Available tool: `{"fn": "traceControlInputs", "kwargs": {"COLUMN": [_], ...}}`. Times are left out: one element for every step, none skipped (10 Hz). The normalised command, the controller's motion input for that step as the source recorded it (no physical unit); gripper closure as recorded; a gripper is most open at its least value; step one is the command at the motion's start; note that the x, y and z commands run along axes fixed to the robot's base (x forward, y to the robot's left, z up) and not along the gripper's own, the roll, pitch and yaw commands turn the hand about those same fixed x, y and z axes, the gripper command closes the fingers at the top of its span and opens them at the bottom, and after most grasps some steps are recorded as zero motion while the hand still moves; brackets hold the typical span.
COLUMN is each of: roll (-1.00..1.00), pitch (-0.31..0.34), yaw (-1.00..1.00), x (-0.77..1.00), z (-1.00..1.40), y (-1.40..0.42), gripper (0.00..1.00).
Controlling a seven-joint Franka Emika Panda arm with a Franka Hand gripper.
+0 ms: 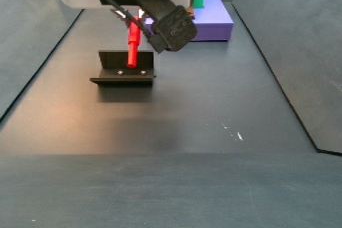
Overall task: Pick up the red object. Move up. Place the red object on the fixture. Regrasp the red object. Move to above the board. Insert the red object.
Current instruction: Place the red object on the fixture.
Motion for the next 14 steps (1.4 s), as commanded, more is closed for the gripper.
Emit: {"fn": "traceControlInputs", "kwargs": {"roll": [-0.17,-0.18,-0.10,-0.13,-0.13,-0.08,-0.09,-0.11,-0.05,-0.01,-0.08,-0.16,-0.24,-0.22], "pitch": [0.303,0.274,0.251,0.229,0.211,0.223,0.226,0.217,0.217,0.214,0.146,0.089,0.023,0.026], "yaw": [-0.20,-0.17,-0.14,-0.12,-0.11,-0.05,-0.04,-0.04,-0.07,-0.06,-0.08,-0.15,-0.15,-0.09], "x": [0.60,0.59,0.54,0.52,0.52,0.54,0.55,0.49,0.44,0.37,0.31,0.23,0.20,0.19], "z": [-0.22,-0.23,-0.25,-0.21,-0.17,-0.10,-0.04,-0.04,-0.11,-0.18,-0.20,-0.25,-0.19,-0.14], "y": [-0.04,-0.01,0.00,0.00,0.00,-0.05,-0.09,-0.11,-0.07,0.00,0.00,0.00,0.00,0.00], "gripper": [1.00,1.00,1.00,1.00,1.00,1.00,1.00,1.00,1.00,1.00,1.00,1.00,1.00,1.00]}}
